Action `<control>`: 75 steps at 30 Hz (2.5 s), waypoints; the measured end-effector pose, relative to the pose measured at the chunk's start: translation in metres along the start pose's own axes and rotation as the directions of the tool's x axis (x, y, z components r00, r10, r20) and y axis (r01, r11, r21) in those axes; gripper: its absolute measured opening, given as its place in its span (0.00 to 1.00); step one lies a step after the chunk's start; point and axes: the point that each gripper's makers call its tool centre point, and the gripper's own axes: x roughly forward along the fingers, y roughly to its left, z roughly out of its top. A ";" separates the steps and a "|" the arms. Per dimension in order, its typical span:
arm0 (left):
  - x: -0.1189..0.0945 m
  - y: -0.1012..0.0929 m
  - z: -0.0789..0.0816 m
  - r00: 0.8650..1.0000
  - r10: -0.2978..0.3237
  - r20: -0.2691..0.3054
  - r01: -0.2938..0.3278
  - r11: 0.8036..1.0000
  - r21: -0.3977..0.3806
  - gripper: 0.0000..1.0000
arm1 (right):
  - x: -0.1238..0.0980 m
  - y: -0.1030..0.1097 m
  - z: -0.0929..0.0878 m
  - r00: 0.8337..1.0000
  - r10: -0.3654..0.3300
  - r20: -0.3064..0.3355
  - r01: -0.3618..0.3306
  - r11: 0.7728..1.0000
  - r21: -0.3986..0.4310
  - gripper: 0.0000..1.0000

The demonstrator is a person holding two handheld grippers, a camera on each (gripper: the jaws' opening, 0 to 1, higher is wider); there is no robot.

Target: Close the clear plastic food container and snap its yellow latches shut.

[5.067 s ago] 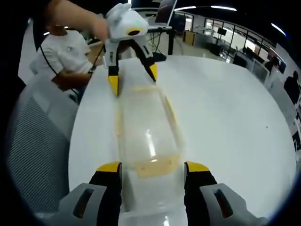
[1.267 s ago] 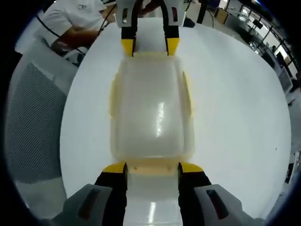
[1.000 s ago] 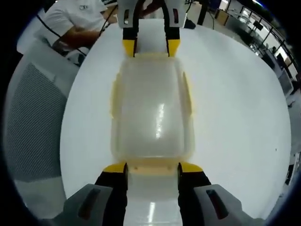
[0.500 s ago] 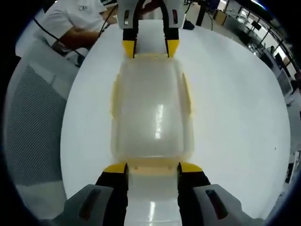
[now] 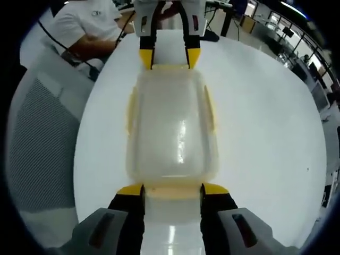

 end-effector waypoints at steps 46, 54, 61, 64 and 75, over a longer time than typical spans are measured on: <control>-0.059 0.011 0.042 1.000 0.017 0.020 -0.016 1.000 -0.024 0.39 | -0.071 -0.009 0.003 0.997 -0.019 0.073 0.019 1.000 0.002 0.39; -0.059 0.010 0.055 0.999 0.012 0.037 -0.011 1.000 -0.025 0.39 | -0.077 -0.008 -0.009 0.998 -0.020 0.066 0.019 1.000 0.005 0.39; -0.053 0.010 0.069 0.999 0.005 0.045 -0.004 1.000 -0.019 0.39 | -0.084 -0.006 -0.023 0.998 -0.017 0.058 0.017 1.000 0.010 0.39; -0.049 0.008 0.077 0.998 -0.001 0.056 0.002 1.000 -0.018 0.39 | -0.087 -0.004 -0.031 0.999 -0.015 0.051 0.014 1.000 0.012 0.39; -0.042 0.012 0.100 0.998 -0.008 0.062 0.008 1.000 -0.009 0.39 | -0.095 -0.006 -0.054 0.999 -0.014 0.040 0.013 1.000 0.027 0.39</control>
